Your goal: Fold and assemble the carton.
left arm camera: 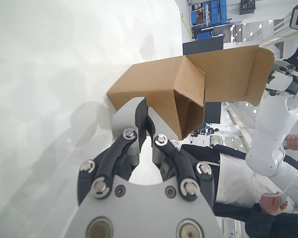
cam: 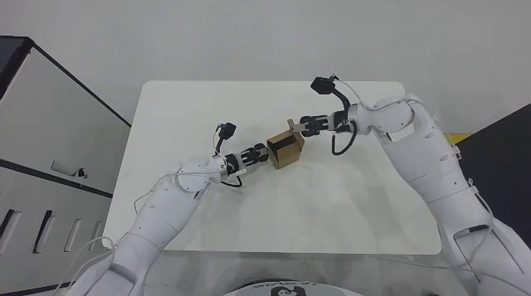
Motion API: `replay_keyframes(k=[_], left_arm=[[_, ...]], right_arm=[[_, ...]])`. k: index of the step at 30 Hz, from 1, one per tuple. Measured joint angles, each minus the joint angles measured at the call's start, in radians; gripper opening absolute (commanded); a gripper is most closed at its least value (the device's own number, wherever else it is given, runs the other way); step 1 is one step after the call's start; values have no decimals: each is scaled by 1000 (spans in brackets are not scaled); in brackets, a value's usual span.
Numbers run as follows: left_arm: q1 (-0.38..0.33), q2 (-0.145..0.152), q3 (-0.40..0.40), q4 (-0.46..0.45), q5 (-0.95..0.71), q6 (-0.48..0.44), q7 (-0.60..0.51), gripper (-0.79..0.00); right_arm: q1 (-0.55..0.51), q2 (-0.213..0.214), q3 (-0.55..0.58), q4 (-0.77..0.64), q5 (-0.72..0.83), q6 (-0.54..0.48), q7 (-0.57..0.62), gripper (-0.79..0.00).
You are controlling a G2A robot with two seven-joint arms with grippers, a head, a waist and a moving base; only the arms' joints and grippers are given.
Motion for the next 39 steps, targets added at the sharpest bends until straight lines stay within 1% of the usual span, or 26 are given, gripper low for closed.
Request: replay_keyframes(k=[4,16,26,32,36,39], left_arm=[[0,-1,1,3,-2,-3,1,-785],[-7,-3,5,11,-4,-8,-3,-785],[-11,-5,6,17,-7,-10,-2,-785],[-12,-5,7,17,-8,-11,-5,-785],[-15,-7,9,16,-8,-10,-7,-785],[-17,-7,11,19,-7,-11,-8,-785]], right_arm=[[20,-5,-28,-1,-31,11,2,-533],[78,-16,-100,-35,-134,49,38,-551],[119,-29,-152,-47,-177,70,75,-557],[136,-35,-184,-62,-222,93,85,-613],[147,-40,-204,-69,-248,108,96,-677],[155,-44,-217,-70,-259,114,102,-677]])
